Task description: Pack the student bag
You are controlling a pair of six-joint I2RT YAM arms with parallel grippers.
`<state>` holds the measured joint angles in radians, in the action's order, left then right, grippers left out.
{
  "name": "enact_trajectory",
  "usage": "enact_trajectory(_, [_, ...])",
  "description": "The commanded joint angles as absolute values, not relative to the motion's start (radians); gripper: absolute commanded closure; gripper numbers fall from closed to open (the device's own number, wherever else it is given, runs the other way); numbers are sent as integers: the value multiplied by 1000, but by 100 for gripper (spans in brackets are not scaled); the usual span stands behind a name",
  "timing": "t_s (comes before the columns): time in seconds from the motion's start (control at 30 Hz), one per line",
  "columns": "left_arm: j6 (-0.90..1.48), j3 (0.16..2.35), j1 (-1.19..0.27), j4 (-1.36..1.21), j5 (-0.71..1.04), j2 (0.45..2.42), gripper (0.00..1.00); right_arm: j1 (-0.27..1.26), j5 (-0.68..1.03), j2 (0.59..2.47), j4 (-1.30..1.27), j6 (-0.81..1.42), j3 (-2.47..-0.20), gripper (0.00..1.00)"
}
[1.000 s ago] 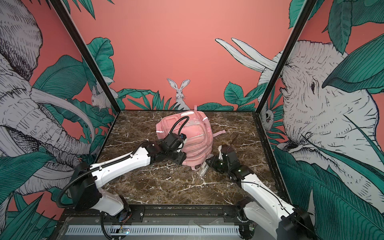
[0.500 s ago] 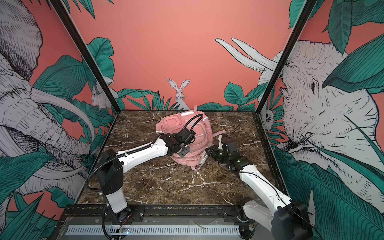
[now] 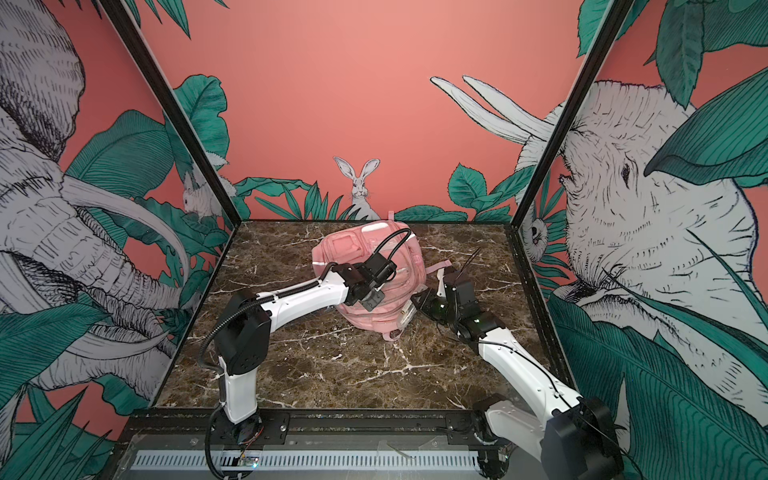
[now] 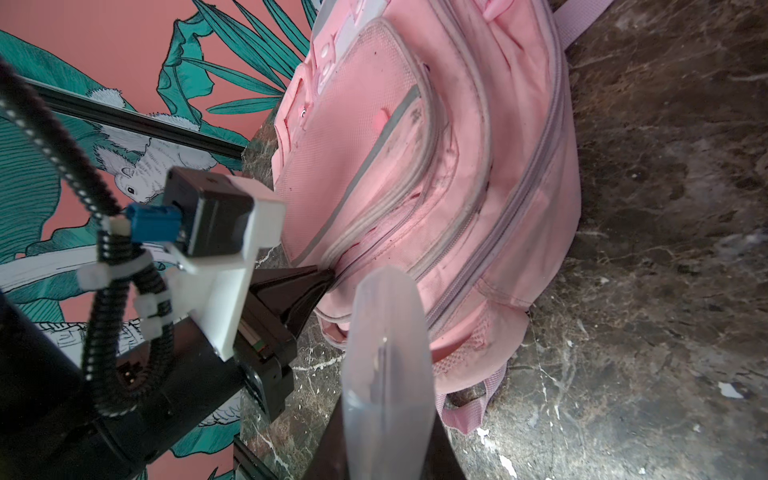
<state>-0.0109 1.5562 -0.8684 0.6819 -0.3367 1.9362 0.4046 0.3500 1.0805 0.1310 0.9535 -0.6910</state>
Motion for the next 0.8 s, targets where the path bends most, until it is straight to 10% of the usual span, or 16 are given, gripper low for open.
enact_trajectory(0.0, [-17,1589,-856,684,-300,1900,100,399,364,1076,69,954,-693,90])
enact_trajectory(0.77, [88,1739,-856,732,-10,1784,100,441,422,1426,-359,1161,-779,90])
